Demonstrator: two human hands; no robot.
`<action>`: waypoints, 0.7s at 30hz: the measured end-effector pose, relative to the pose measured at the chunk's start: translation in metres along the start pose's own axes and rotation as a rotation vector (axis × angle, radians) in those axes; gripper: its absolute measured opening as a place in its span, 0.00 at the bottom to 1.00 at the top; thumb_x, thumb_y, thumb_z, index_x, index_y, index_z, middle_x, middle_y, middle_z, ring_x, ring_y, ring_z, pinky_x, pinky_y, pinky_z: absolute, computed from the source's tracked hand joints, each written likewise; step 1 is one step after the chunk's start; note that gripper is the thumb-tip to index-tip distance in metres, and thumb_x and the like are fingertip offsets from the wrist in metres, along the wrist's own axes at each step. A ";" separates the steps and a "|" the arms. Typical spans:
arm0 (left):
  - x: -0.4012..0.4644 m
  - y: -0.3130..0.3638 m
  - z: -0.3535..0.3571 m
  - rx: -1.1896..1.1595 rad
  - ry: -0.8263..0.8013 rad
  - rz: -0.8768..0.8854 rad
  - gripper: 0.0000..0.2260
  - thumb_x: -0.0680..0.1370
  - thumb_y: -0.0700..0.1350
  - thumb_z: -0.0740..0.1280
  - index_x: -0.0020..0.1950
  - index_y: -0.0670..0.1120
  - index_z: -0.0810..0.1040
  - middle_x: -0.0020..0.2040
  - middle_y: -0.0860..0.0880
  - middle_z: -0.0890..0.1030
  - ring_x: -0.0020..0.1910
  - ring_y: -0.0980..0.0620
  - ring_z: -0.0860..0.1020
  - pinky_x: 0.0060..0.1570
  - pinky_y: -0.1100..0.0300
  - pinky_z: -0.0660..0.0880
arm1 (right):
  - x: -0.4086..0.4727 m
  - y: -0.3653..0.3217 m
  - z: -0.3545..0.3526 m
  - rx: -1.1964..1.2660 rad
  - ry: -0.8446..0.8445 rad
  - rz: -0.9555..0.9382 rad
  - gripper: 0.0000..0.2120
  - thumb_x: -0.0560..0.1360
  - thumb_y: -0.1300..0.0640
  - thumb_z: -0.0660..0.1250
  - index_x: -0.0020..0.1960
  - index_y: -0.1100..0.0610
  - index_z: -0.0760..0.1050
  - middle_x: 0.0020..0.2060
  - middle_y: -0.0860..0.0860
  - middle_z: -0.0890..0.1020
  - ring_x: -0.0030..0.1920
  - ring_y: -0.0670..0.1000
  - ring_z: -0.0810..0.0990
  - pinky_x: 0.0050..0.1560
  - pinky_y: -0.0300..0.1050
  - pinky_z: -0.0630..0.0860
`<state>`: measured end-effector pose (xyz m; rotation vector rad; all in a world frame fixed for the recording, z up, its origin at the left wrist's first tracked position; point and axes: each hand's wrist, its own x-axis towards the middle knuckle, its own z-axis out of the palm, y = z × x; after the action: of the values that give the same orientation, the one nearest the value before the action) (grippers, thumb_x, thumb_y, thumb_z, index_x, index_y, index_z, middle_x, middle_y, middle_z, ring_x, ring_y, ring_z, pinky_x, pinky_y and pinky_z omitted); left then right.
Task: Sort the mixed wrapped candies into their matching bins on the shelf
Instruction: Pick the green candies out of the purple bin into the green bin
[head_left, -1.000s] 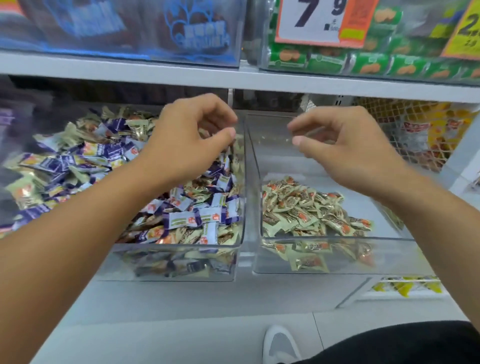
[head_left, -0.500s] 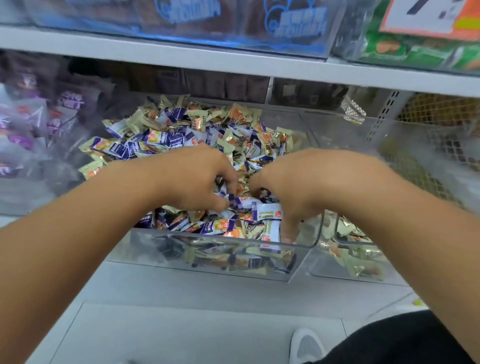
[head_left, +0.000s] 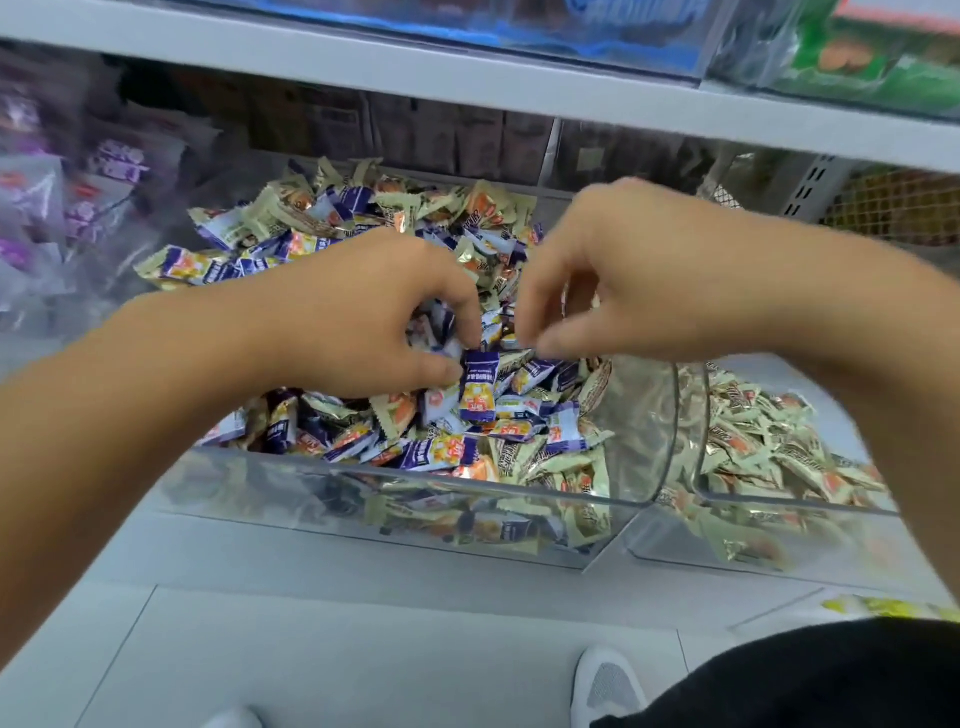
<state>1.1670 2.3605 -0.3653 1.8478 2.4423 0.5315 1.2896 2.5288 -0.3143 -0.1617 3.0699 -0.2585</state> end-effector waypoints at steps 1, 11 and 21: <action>-0.002 0.006 -0.003 -0.056 -0.011 0.035 0.07 0.71 0.57 0.74 0.45 0.58 0.83 0.45 0.60 0.81 0.47 0.59 0.79 0.53 0.54 0.75 | -0.006 -0.007 -0.003 0.065 -0.148 -0.008 0.07 0.72 0.56 0.75 0.47 0.44 0.85 0.36 0.39 0.84 0.37 0.37 0.81 0.38 0.31 0.75; -0.006 0.011 0.008 -0.158 -0.331 -0.008 0.30 0.55 0.80 0.67 0.53 0.70 0.80 0.45 0.62 0.80 0.44 0.58 0.79 0.44 0.54 0.77 | 0.008 -0.019 0.020 -0.450 -0.376 0.096 0.21 0.79 0.60 0.62 0.71 0.47 0.72 0.62 0.48 0.78 0.60 0.55 0.77 0.59 0.49 0.76; -0.015 0.003 0.002 -0.093 -0.366 0.018 0.12 0.67 0.65 0.72 0.37 0.58 0.81 0.46 0.61 0.73 0.51 0.60 0.73 0.51 0.54 0.73 | -0.008 -0.029 0.013 -0.213 -0.514 0.076 0.14 0.76 0.61 0.64 0.59 0.52 0.80 0.48 0.46 0.83 0.48 0.48 0.81 0.48 0.44 0.80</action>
<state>1.1746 2.3474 -0.3695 1.7495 2.1283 0.2713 1.3018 2.4988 -0.3215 -0.1005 2.5761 0.1033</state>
